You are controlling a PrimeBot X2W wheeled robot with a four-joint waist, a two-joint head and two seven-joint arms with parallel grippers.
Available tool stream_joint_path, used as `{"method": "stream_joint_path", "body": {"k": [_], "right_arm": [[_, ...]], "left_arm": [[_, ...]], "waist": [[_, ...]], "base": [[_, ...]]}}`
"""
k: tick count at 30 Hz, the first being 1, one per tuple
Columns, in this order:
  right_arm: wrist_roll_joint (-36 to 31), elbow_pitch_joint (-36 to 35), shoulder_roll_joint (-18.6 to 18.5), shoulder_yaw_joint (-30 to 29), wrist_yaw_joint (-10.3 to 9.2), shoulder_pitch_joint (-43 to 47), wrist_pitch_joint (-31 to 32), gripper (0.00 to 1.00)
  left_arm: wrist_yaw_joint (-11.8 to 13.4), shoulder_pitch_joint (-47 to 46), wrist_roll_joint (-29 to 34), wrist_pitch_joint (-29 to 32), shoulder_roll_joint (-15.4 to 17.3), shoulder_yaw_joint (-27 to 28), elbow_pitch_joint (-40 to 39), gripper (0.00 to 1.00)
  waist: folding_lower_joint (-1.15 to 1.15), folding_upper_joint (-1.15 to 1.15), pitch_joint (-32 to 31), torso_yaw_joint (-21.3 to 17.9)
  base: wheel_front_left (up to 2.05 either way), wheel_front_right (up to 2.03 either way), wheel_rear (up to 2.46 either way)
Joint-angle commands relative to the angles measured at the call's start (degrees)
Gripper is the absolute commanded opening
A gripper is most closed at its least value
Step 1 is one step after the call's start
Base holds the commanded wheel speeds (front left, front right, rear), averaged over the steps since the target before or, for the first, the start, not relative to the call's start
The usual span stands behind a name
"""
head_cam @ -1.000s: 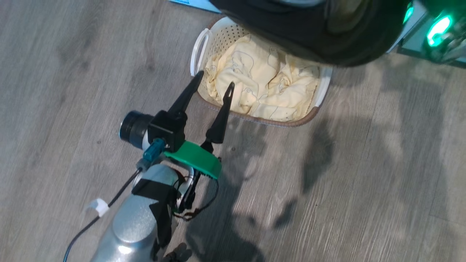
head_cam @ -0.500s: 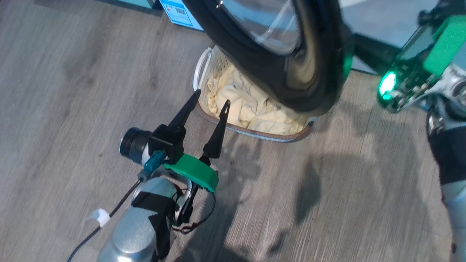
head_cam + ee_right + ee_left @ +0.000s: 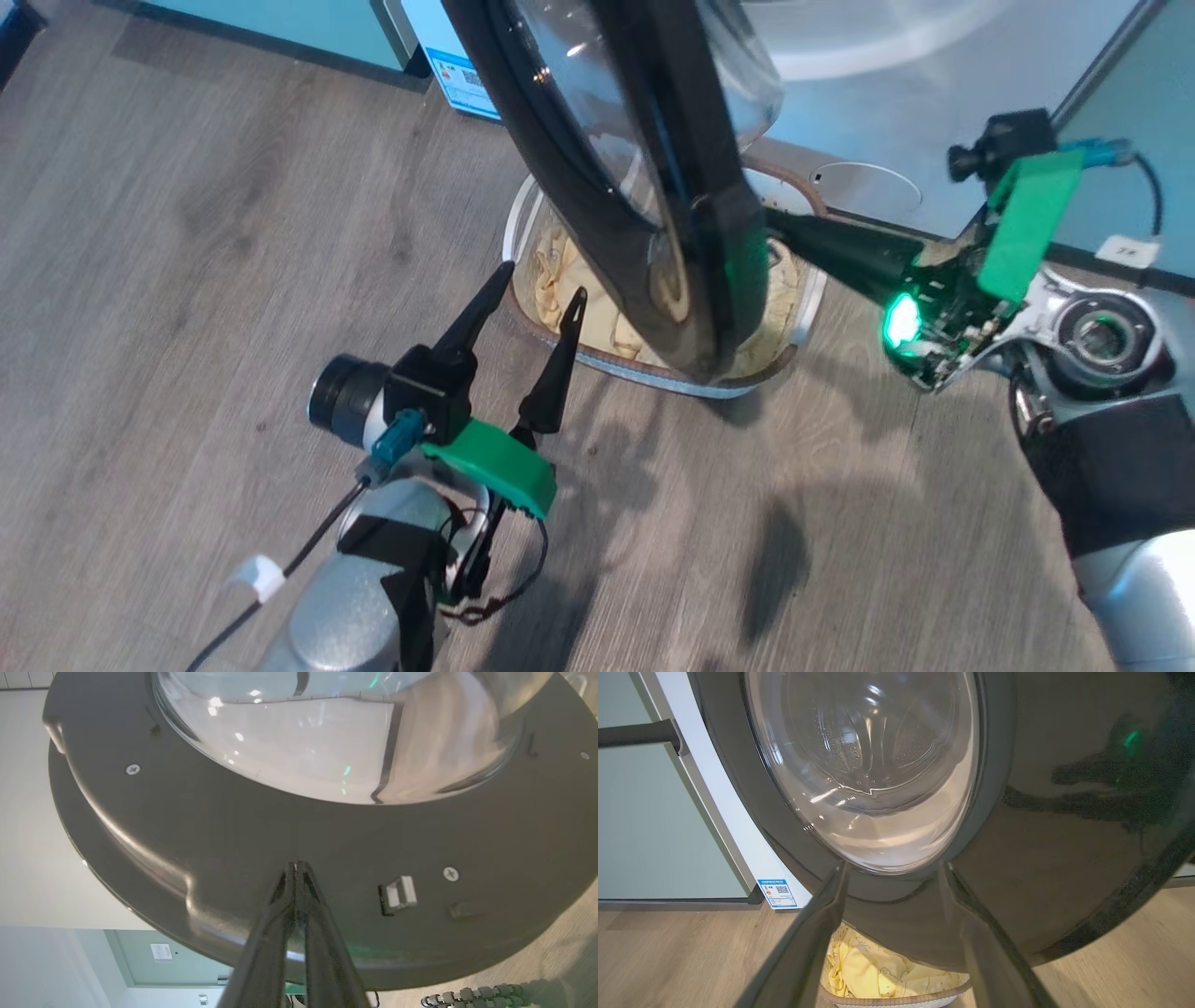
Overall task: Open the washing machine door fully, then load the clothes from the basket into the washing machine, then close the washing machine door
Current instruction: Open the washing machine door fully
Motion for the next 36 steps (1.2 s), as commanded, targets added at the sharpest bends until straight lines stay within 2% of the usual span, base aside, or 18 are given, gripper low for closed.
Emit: {"method": "stream_joint_path", "body": {"k": [1,13,20,26,27,28,34,36], "right_arm": [[0.94,-2.54,1.64,1.28,-0.15,-0.15,-0.61,0.0],[4.0,-2.36,1.68,2.47,-0.15,-0.13,-5.8,0.0],[1.31,-3.49,1.69,-3.17,-0.15,-1.43,-18.67,0.0],[-3.53,-6.0,0.77,-8.51,-0.15,-1.26,-29.88,0.0],[-4.93,-6.46,0.37,-9.43,-0.15,-1.07,-32.21,0.05],[-8.44,-7.6,-0.61,-10.21,-0.15,-0.46,-36.33,1.0],[-19.16,-9.75,-2.84,-10.84,-0.15,2.94,-49.14,1.0],[-25.52,-9.46,-4.25,-9.59,-0.15,4.93,-55.1,1.0]], "left_arm": [[0.05,0.56,0.3,-0.36,0.95,2.3,-1.39,1.0],[0.08,0.88,0.03,-0.36,0.95,3.0,-1.45,1.0],[-0.02,0.79,0.06,-0.36,0.95,3.71,-1.5,1.0],[-0.27,0.48,0.4,-0.36,0.95,4.47,-1.29,1.0],[-0.3,0.44,0.48,-0.36,0.95,4.67,-1.25,1.0],[-0.39,0.35,0.61,-0.36,0.95,5.06,-1.17,1.0],[-0.68,0.36,1.09,-0.36,1.01,6.07,-0.85,1.0],[-0.76,0.66,1.26,-0.36,1.12,6.75,-0.62,1.0]], "waist": [[0.01,0.0,-0.31,-0.02],[0.01,0.0,-0.64,-0.31],[0.01,0.0,-0.21,-1.18],[0.01,0.0,-0.02,-2.53],[0.01,0.0,-0.01,-2.81],[0.01,0.0,-0.03,-3.34],[0.01,0.0,-0.48,-5.05],[0.01,0.0,-0.98,-5.99]], "base": [[0.0,0.0,0.0],[0.0,0.0,0.0],[0.0,0.0,0.0],[0.0,0.0,0.0],[0.0,0.0,0.0],[0.0,0.0,0.0],[0.0,0.0,0.0],[0.0,0.0,0.0]]}}
